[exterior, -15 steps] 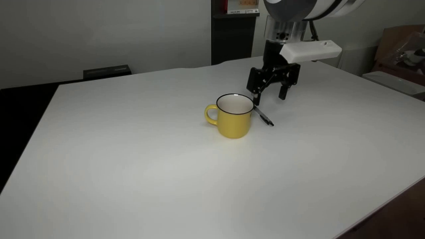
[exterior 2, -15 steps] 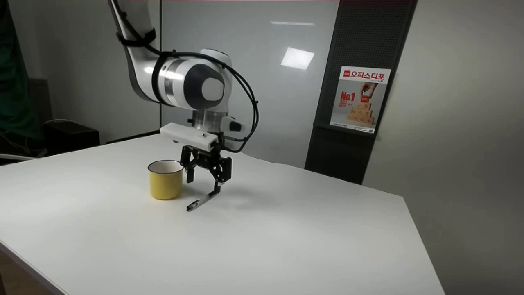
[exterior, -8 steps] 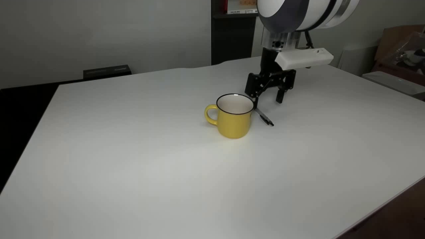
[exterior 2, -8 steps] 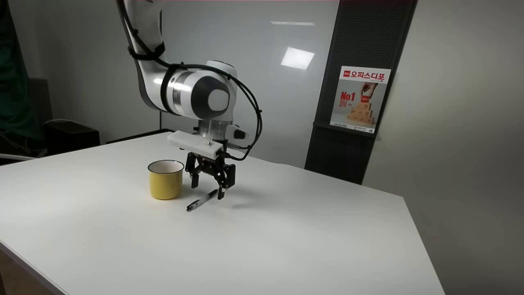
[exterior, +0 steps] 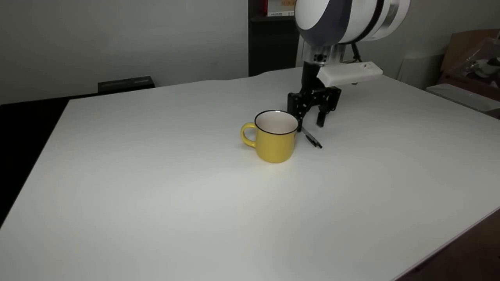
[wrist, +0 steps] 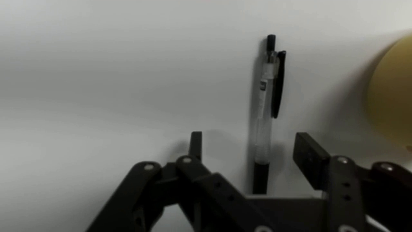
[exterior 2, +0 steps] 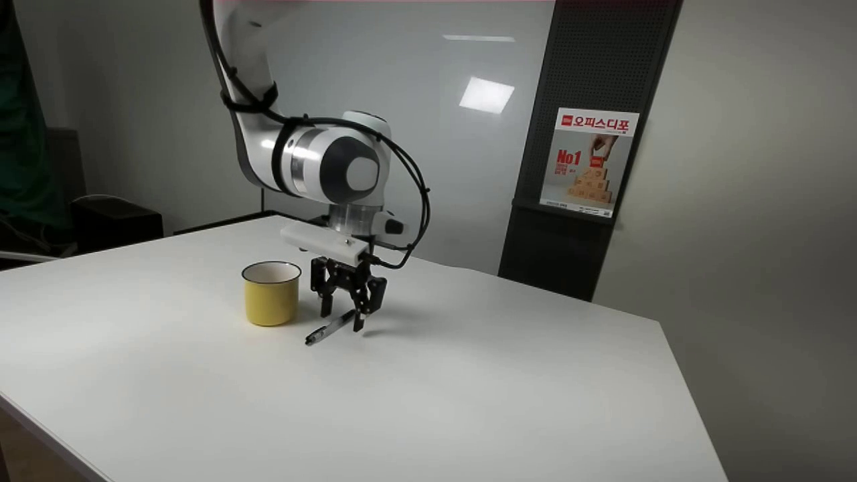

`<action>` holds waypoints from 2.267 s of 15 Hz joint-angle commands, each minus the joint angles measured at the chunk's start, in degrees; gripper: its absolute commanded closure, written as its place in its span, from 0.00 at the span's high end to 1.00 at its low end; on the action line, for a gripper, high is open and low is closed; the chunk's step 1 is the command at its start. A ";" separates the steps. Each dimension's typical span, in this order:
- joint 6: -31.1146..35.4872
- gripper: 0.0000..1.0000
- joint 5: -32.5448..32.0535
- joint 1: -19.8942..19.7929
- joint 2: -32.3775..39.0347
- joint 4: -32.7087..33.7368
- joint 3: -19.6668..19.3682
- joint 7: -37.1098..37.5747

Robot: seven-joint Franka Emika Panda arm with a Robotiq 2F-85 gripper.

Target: Get the pen from the table and put it inside the cup

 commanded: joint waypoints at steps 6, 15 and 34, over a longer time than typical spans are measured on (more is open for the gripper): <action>-1.93 0.11 -0.11 0.04 1.68 3.41 -0.06 -0.05; -6.41 0.03 -0.26 -0.03 -4.01 1.07 -0.75 0.48; -55.20 0.03 7.34 4.44 -7.66 18.56 3.72 3.19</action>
